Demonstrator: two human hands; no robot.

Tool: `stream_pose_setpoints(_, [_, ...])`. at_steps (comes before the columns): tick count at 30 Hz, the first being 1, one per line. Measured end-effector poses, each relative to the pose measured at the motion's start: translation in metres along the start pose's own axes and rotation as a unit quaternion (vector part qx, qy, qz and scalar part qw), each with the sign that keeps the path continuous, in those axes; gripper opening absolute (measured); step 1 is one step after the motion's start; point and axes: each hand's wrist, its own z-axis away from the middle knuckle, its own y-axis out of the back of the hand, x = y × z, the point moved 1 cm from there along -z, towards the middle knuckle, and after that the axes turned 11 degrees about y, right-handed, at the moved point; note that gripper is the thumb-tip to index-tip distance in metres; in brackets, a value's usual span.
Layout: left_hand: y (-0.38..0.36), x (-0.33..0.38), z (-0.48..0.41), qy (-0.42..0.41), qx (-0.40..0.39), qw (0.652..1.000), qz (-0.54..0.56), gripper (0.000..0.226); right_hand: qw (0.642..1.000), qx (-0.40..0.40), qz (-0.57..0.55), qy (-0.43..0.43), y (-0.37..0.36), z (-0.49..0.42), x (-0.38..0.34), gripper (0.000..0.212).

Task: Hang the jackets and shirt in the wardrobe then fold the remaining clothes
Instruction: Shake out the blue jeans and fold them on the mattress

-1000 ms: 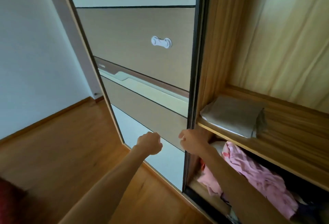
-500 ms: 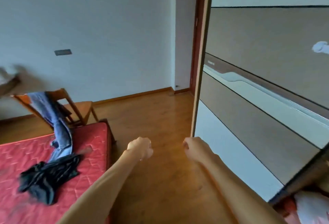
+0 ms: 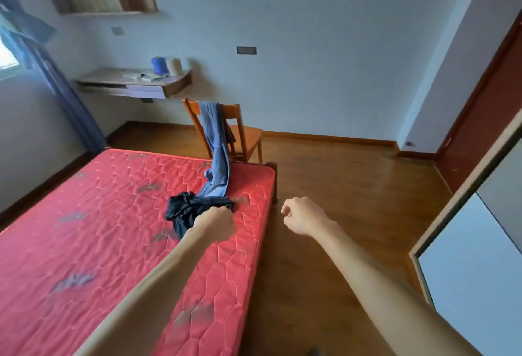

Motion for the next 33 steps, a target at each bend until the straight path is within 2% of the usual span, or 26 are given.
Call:
stream_pose_setpoints(3, [0.014,-0.009,-0.023,0.033,-0.006,0.999,-0.003,0.014,0.999,-0.015,0.006,0.034,-0.002,-0.048,-0.003,0.027])
stream_pose_setpoints(8, [0.039,-0.006,-0.078,0.085,0.012,0.996,0.005,0.026,0.995,-0.04,0.021,0.088,0.011,-0.133,0.012,0.03])
stream_pose_setpoints(14, [0.072,-0.005,-0.142,0.153,0.017,0.988,0.019,0.018,0.989,-0.06,0.023,0.132,0.035,-0.234,0.032,0.032])
stream_pose_setpoints(17, [0.081,-0.012,-0.169,0.185,0.005,0.982,0.046,0.022,0.986,-0.074,0.017,0.148,0.035,-0.276,0.036,0.032])
stream_pose_setpoints(26, [0.081,-0.06,-0.236,0.248,-0.021,0.964,0.095,0.029,0.971,-0.141,0.009,0.194,-0.002,-0.386,0.02,0.029])
stream_pose_setpoints(33, [0.081,-0.107,-0.326,0.276,-0.024,0.948,0.157,0.032,0.961,-0.176,0.036,0.21,-0.026,-0.489,0.0,0.027])
